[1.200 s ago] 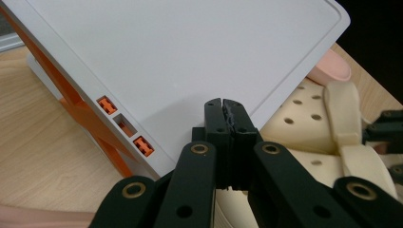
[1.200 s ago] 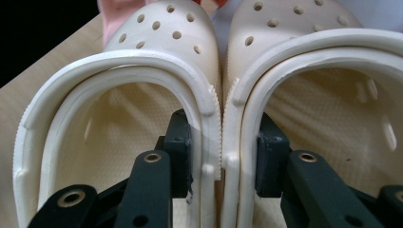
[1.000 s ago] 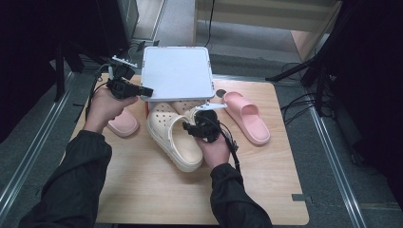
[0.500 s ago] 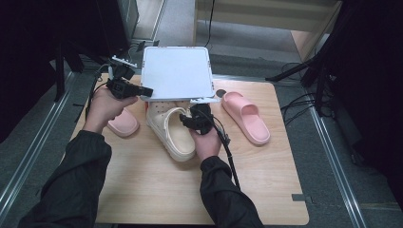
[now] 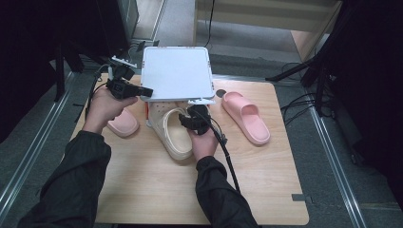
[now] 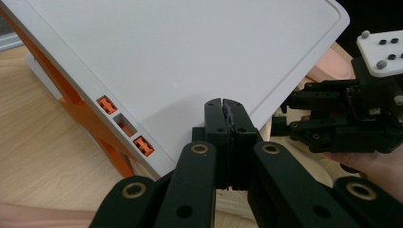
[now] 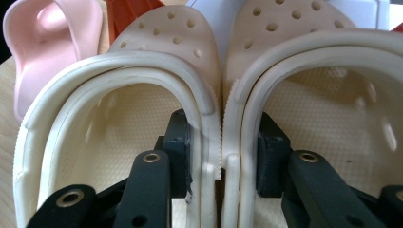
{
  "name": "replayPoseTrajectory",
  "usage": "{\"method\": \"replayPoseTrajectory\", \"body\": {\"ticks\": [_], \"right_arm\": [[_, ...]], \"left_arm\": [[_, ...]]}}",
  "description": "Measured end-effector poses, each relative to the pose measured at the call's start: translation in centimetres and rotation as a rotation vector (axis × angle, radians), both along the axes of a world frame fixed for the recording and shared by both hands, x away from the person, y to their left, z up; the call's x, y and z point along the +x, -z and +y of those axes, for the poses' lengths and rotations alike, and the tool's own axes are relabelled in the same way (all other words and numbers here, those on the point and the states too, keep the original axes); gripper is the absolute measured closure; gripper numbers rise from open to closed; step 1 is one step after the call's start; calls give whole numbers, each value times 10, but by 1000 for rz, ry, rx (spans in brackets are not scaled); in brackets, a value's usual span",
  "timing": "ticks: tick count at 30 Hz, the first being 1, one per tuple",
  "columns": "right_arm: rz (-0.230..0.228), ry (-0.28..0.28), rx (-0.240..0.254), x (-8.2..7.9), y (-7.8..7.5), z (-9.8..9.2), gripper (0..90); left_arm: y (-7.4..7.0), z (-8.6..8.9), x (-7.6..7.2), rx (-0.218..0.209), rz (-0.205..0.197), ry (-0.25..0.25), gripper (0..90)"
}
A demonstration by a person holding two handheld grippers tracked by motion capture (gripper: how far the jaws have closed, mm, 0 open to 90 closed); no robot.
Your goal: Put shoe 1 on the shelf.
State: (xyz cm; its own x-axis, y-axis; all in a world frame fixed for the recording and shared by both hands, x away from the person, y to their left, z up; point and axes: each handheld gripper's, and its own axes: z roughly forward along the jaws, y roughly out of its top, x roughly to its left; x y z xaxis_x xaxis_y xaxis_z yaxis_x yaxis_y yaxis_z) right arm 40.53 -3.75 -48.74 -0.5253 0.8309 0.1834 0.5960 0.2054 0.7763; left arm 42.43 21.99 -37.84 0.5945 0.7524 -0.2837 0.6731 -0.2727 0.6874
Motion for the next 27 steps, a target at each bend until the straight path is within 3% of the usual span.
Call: {"method": "replayPoseTrajectory", "body": {"ticks": [7, 19, 27], "right_arm": [[-5, -44, 14, 1, 1, -3, 584], [63, -89, 85, -4, -6, -19, 514], [68, -137, 79, -22, -16, -44, 702]], "left_arm": [[0, 1, 0, -9, 4, -3, 895], [0, 1, 0, -8, 6, -5, 895], [0, 2, 1, -13, 14, -6, 896]]}}
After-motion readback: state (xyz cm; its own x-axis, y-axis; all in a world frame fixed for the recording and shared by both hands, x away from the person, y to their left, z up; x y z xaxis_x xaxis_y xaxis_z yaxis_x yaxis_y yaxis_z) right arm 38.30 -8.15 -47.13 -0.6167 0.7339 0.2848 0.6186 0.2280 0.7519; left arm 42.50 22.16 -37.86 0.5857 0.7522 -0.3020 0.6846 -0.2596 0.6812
